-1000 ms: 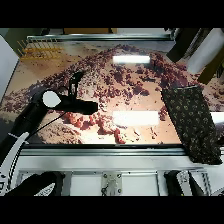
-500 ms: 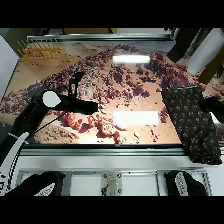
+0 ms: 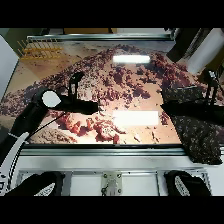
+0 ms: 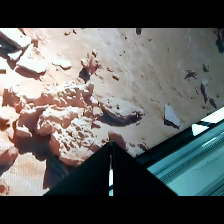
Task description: Fold the clothes and pants, and hang the long-sleeved shirts on hangers.
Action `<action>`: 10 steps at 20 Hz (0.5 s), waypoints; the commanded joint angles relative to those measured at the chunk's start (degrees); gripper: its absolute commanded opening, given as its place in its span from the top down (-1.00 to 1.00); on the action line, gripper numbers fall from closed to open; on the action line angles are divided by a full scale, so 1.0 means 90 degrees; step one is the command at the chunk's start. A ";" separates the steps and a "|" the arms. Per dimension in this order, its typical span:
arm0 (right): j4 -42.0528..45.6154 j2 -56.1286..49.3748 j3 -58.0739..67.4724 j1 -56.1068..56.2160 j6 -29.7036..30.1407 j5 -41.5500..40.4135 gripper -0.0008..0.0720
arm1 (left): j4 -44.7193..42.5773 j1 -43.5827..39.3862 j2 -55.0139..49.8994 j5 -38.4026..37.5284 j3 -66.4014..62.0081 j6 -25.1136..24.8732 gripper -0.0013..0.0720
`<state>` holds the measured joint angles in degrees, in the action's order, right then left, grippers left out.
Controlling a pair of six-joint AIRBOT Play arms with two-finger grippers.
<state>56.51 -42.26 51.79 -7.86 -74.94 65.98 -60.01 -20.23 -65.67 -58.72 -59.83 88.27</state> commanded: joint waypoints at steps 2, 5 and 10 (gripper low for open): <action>-0.0022 -0.0005 0.0005 0.0163 0.0015 0.0007 -0.24 | 0.0005 -0.0002 0.0000 0.0002 -0.0005 0.0002 0.96; -0.0024 -0.0005 0.0005 0.0163 -0.0002 0.0002 0.92 | 0.0005 -0.0002 0.0000 0.0002 -0.0005 0.0002 0.95; -0.0022 -0.0005 0.0005 0.0163 -0.0002 0.0002 0.92 | 0.0005 -0.0002 0.0000 0.0002 -0.0005 0.0002 0.96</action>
<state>56.31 -42.28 51.79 -6.46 -74.83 65.98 -59.94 -20.23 -65.67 -58.70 -59.83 88.40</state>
